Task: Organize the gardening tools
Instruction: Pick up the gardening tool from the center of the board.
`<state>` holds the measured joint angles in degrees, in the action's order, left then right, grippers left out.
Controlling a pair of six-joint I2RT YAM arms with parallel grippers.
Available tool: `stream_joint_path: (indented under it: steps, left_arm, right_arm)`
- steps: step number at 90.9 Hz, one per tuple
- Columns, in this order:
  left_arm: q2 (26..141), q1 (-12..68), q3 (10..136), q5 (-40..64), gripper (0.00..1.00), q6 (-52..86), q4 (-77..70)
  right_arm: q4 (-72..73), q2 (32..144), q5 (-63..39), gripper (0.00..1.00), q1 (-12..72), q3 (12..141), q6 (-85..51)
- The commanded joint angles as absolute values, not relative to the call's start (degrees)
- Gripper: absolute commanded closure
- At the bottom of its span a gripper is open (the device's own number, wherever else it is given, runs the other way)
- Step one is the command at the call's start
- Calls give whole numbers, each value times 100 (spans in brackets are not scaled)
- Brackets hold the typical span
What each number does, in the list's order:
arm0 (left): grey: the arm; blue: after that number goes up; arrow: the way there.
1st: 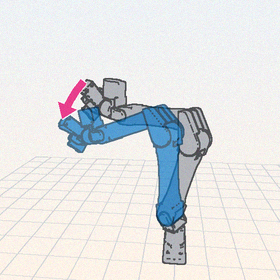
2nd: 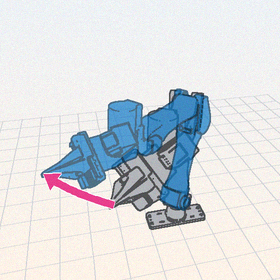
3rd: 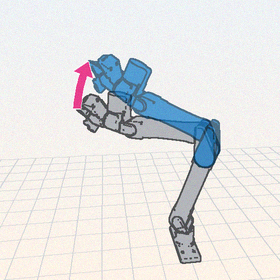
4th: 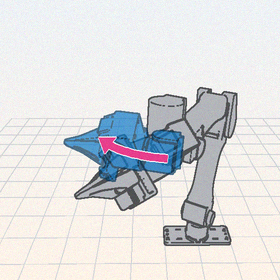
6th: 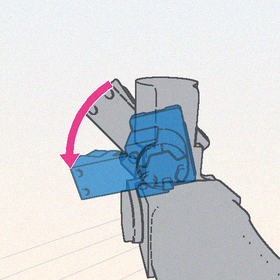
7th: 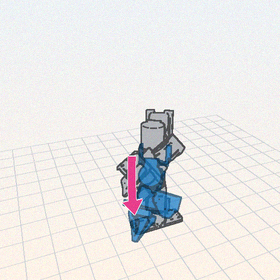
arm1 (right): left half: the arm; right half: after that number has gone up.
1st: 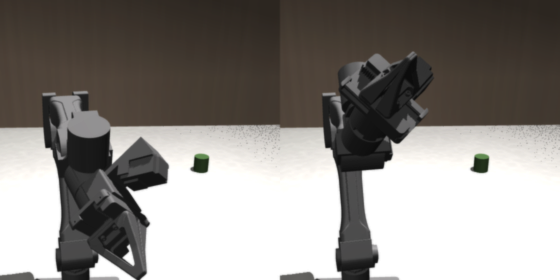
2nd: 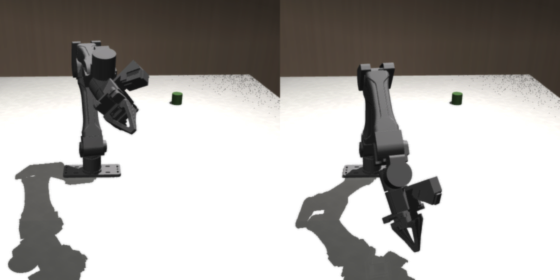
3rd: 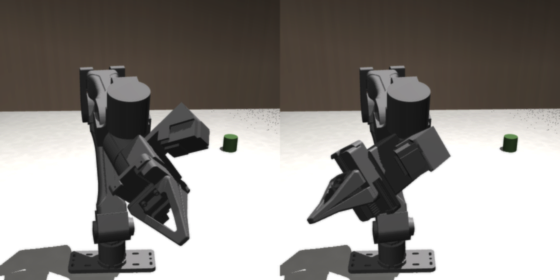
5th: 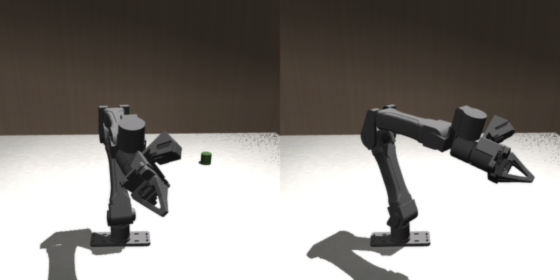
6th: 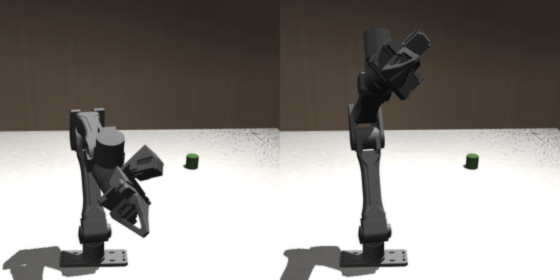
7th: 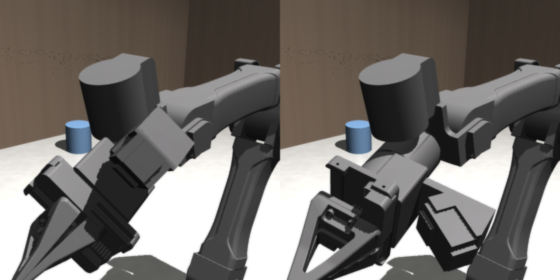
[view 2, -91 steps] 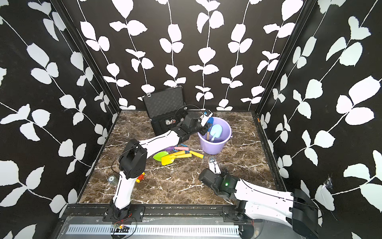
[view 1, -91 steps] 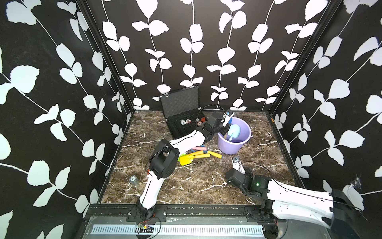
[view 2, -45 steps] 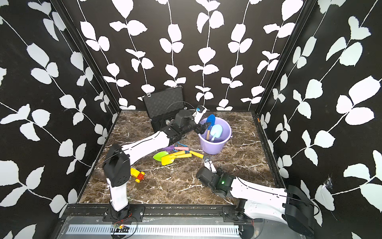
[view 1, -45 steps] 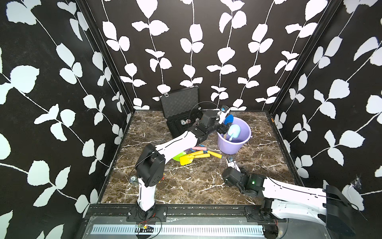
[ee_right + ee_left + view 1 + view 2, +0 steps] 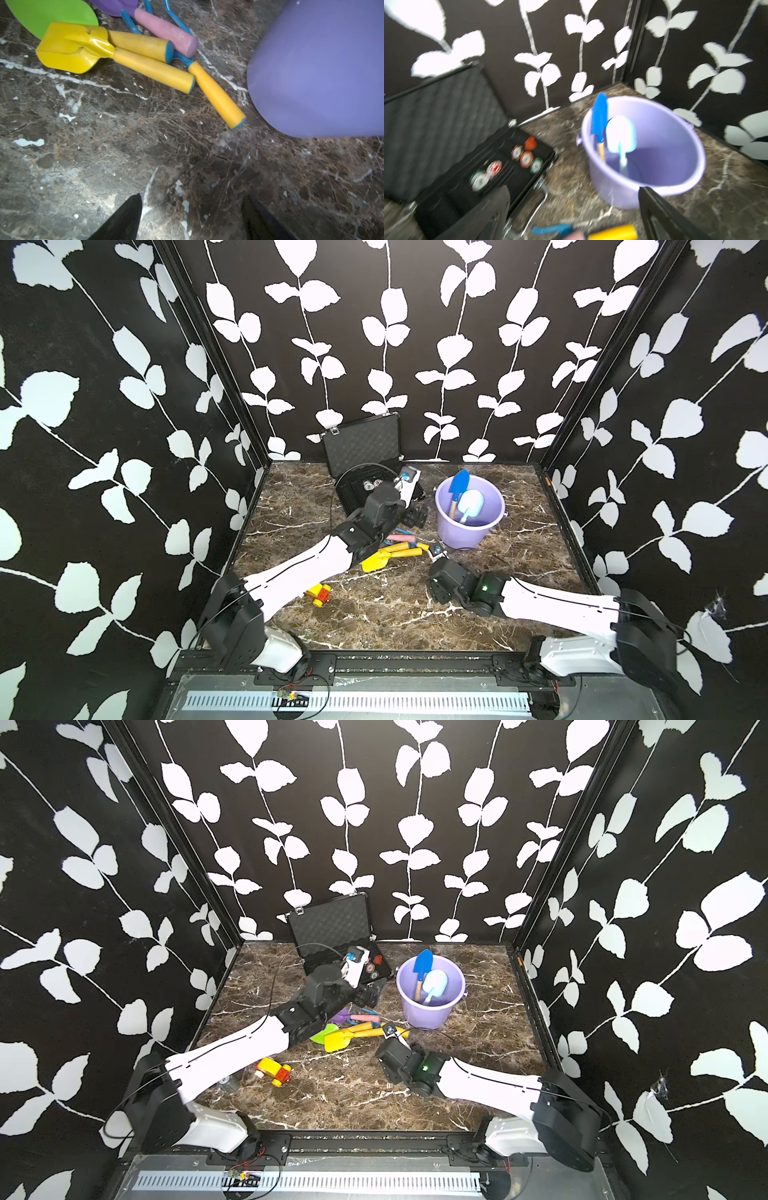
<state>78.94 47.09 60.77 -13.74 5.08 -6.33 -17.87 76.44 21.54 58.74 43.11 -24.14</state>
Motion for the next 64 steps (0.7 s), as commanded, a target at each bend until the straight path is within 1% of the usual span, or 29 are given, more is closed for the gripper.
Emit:
stream_joint_path:
  steps: [1,13,38,49,64]
  left_arm:
    - [7114,4668,5433,-2069,1,960,-580]
    - [6312,4666,4535,-2400,1,1271,-545]
    - [4608,4666,2878,-3402,1,2081,-225]
    - [3741,4663,2391,-3853,1,2366,271]
    - [2399,4666,1901,-4090,1,2525,824]
  right_arm:
    - [-1335,8003,1726,22,5736,4696,-1902]
    - [-1238,8637,1592,21,5563,5202,-1597]
    - [-960,9811,969,23,5142,5962,-1163]
    - [-936,10150,785,22,5016,6228,-1005]
    - [-971,10492,601,22,4916,6530,-848]
